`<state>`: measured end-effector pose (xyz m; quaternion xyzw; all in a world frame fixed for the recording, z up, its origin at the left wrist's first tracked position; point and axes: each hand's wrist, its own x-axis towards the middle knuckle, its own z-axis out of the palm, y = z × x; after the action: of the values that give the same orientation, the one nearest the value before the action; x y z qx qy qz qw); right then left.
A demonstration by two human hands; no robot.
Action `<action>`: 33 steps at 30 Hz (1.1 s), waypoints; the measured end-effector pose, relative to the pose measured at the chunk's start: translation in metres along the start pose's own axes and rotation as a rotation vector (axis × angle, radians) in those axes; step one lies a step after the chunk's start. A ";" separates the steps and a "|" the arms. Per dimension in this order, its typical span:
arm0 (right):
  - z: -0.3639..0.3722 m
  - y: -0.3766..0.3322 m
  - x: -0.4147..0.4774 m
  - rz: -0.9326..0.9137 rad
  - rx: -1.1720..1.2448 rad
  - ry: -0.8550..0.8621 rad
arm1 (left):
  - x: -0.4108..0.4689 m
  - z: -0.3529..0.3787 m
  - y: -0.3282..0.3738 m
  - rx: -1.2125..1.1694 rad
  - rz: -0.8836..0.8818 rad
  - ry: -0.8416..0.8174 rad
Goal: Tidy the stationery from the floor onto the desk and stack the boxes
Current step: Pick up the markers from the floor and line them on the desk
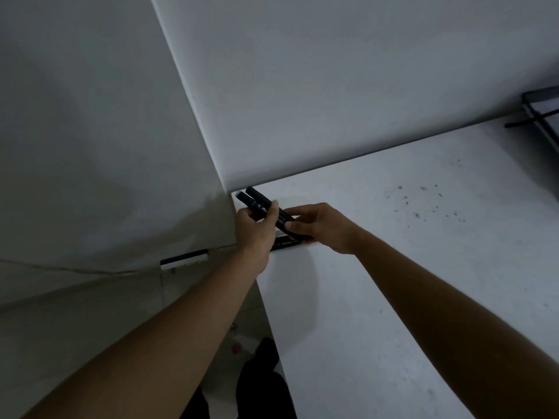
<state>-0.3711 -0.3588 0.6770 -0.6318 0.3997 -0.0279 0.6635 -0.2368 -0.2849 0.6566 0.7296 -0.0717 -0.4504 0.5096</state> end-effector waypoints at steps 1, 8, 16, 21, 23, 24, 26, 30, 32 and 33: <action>-0.004 0.002 0.001 -0.008 -0.052 -0.006 | 0.000 -0.003 0.000 0.048 0.009 -0.036; -0.041 0.016 0.015 -0.018 -0.610 0.077 | 0.006 -0.043 -0.004 0.594 0.383 0.048; -0.026 0.019 0.036 -0.016 -1.044 -0.086 | 0.007 -0.063 -0.018 1.217 0.770 -0.381; -0.023 0.025 0.033 -0.102 -1.057 -0.052 | 0.009 -0.060 -0.024 1.337 0.807 -0.390; -0.022 0.027 0.031 -0.146 -1.019 -0.016 | 0.012 -0.060 -0.025 1.349 0.815 -0.394; -0.022 0.028 0.029 -0.162 -0.990 -0.010 | 0.012 -0.059 -0.024 1.351 0.816 -0.398; -0.022 0.029 0.028 -0.168 -0.942 0.000 | 0.012 -0.057 -0.023 1.362 0.818 -0.397; -0.022 0.028 0.028 -0.122 -0.914 0.017 | 0.012 -0.056 -0.026 1.488 0.842 -0.358; -0.022 0.027 0.028 -0.099 -0.918 0.001 | 0.013 -0.057 -0.027 1.492 0.862 -0.344; -0.021 0.027 0.028 -0.089 -0.926 -0.014 | 0.013 -0.056 -0.027 1.495 0.858 -0.345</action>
<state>-0.3769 -0.3860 0.6429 -0.8783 0.3382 0.1294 0.3123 -0.1976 -0.2414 0.6312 0.7043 -0.6919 -0.1591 0.0055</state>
